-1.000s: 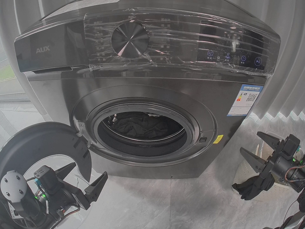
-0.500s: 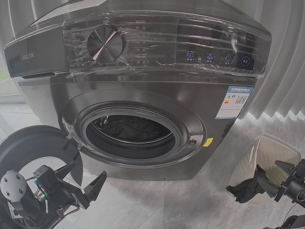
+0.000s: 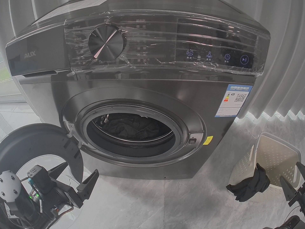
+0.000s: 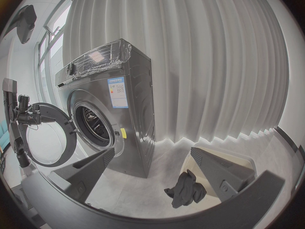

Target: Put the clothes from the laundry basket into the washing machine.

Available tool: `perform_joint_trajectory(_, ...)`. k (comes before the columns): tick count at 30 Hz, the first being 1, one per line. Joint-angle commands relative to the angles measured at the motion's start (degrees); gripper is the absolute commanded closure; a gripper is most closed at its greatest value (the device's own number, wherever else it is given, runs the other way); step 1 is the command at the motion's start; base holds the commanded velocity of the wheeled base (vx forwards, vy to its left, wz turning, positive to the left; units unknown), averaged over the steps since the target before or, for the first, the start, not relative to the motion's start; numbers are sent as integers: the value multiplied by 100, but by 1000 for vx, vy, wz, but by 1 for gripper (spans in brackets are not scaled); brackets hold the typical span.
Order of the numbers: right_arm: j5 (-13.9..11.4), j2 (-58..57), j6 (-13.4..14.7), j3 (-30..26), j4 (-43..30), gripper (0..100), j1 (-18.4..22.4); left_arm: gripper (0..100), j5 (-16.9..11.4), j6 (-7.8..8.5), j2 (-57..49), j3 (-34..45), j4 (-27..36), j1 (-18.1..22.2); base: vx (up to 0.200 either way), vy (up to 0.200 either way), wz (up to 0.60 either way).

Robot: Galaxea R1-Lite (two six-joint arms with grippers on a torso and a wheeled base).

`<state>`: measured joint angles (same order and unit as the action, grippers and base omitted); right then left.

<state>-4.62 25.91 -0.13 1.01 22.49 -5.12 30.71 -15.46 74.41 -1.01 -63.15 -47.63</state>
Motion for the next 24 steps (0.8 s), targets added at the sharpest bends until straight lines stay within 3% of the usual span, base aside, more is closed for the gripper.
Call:
perform_joint_trajectory(1, -83, -1545, -13, -101, -975, 0, 143, 0, 41, -10, -823, 101, 479, 26, -200, 0, 0)
perform_joint_trajectory(5, -74, -2186, -4, -101, -1634, 0, 143, 0, -12, 8, -1535, 101, 1059, 43, -200, 0, 0)
perform_joint_trajectory(9, -153, -2265, -4, -101, -1819, 0, 319, 0, -74, -19, -2194, 101, 1762, 52, 0, 0, 0)
perform_joint_trajectory(11, -566, -2529, 22, -101, -1862, 0, 442, 0, -91, -19, -2616, 101, 2368, 52, 0, 0, 0)
perform_joint_trajectory(13, -804, -2591, 66, -101, -1854, 0, 442, 0, -109, -27, -2809, 101, 2676, 96, -200, 0, 0)
perform_joint_trajectory(17, -795, -2591, 268, -101, -1854, 0, 433, 0, -144, 16, -2932, 101, 2711, 456, -200, 0, 0)
perform_joint_trajectory(21, -804, -2591, 347, -101, -1854, 0, 433, 0, -153, 87, -2932, 101, 2650, 755, 0, 0, 0)
perform_joint_trajectory(23, -804, -2591, 347, -101, -1854, 0, 433, 0, -250, 227, -2836, 101, 2623, 1203, 0, 0, 0)
perform_joint_trajectory(24, -804, -2591, 347, -101, -1854, 0, 433, 0, -250, 227, -2836, 101, 2623, 1203, 0, 0, 0)
